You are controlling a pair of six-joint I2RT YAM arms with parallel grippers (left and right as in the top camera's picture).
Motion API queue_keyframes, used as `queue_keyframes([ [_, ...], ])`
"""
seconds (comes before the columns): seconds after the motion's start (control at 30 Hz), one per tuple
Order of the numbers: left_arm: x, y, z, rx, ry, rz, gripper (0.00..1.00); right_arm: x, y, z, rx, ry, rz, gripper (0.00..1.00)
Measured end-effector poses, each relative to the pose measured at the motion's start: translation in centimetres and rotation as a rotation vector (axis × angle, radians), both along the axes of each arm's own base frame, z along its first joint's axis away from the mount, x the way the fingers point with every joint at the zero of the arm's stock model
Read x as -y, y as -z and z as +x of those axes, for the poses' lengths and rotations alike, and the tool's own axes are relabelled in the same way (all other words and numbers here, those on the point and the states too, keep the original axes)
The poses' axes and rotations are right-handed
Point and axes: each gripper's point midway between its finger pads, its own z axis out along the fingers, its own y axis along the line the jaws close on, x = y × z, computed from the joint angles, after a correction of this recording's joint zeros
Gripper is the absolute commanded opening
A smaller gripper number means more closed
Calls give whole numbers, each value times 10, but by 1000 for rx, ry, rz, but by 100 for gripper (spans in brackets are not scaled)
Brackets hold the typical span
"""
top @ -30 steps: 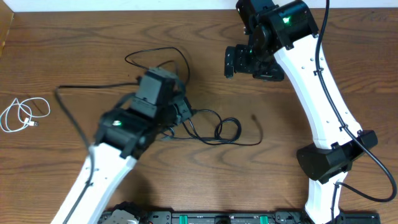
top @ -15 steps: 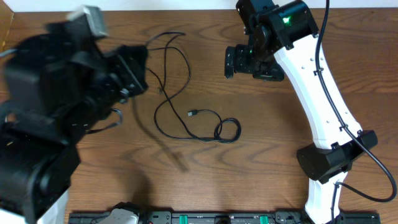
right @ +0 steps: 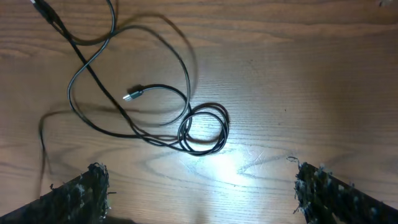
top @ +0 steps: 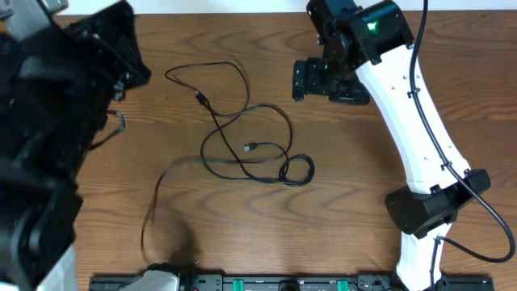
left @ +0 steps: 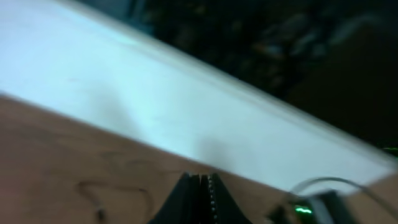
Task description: Untangle cables
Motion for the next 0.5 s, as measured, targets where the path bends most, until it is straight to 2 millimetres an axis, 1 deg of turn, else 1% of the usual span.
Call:
queue_keyframes([
  [0.1, -10, 31, 12, -118, -49, 50, 8, 0, 0, 0, 2, -5, -3, 95],
  [0.13, -11, 47, 15, -181, -56, 68, 9, 0, 0, 0, 3, -8, -4, 95],
  [0.17, -11, 61, 15, -239, -55, 81, 14, 0, 0, 0, 3, -8, -4, 96],
  [0.2, -11, 77, 15, -303, -53, 95, 17, 0, 0, 0, 3, -9, -3, 98],
  [0.23, -11, 98, 13, -393, -47, 120, 26, 0, 0, 1, 4, -10, -4, 99],
  [0.27, -11, 109, 12, -443, -47, 127, 31, 0, 0, 1, 5, -12, -3, 99],
  [0.3, -11, 126, 10, -518, -40, 145, 33, 0, 0, 1, 8, -13, -3, 99],
  [0.4, -10, 170, 5, -727, -21, 188, 34, 0, 0, 3, 15, -12, -2, 99],
  [0.43, -8, 179, 5, -771, -10, 195, 34, 0, -1, 4, 20, -11, -5, 99],
  [0.47, -5, 187, 11, -798, 8, 201, 35, 1, -1, 5, 25, -9, -11, 99],
  [0.5, -1, 194, 16, -821, 38, 211, 42, 1, -1, 7, 34, -7, -13, 99],
])
